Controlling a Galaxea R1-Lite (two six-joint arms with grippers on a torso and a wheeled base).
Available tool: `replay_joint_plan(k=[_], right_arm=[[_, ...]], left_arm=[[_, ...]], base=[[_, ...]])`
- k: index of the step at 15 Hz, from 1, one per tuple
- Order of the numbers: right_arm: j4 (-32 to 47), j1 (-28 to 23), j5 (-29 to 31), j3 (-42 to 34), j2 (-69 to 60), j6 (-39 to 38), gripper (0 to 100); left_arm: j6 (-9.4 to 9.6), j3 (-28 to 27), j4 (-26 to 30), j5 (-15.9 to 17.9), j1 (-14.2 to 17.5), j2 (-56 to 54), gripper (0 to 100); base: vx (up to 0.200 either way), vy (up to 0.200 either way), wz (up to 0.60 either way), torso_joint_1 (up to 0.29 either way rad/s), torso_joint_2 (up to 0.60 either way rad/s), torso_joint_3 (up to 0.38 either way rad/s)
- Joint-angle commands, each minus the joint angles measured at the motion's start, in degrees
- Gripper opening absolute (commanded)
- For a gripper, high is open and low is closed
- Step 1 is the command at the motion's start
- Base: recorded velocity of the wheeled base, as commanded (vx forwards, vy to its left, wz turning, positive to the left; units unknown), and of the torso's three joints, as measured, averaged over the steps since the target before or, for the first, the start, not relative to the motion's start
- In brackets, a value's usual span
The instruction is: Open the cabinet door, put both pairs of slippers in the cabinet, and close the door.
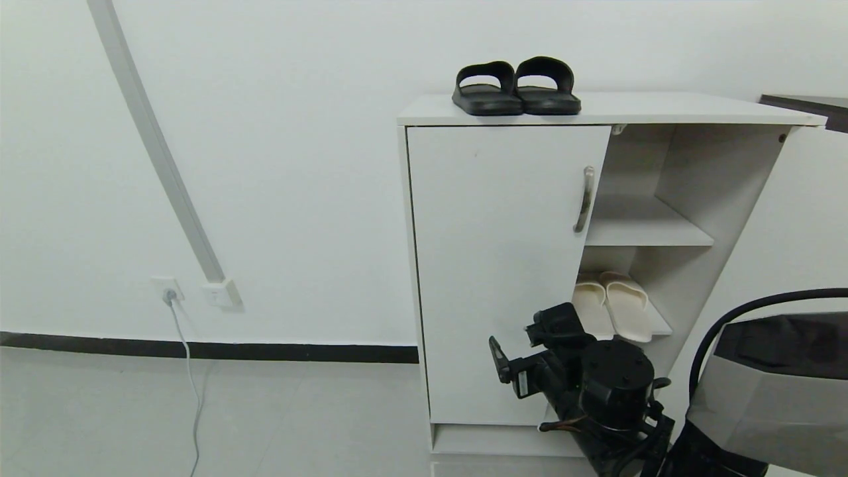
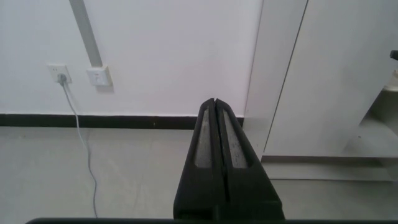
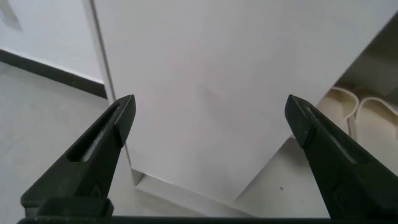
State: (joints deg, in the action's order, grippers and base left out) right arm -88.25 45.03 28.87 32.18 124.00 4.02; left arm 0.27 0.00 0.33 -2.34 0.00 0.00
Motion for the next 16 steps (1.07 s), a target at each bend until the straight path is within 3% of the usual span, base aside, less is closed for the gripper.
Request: replay_joint_plan(k=[1,6,16], right_arm=[[0.0,-0.1,0.0,0.2,0.2,0.0,100],[0.0,-0.5,0.0,0.4,0.1,0.0,100],[-1.6,-1.4,0.0,0.2,0.7,0.0,100]], left_arm=[[0.00,0.0,0.0,0.0,0.0,0.1,0],[0.00,0.0,0.0,0.0,0.0,0.1,0],[0.08,0.0,0.0,-0.2,0.0,0.1,0]], base=[[0.000,0.000,0.00,0.000,0.00,0.000],[0.000,0.000,0.00,0.004,-0.04,-0.079],[0.000,0.000,0.00,0.089,-0.44,-0.342]])
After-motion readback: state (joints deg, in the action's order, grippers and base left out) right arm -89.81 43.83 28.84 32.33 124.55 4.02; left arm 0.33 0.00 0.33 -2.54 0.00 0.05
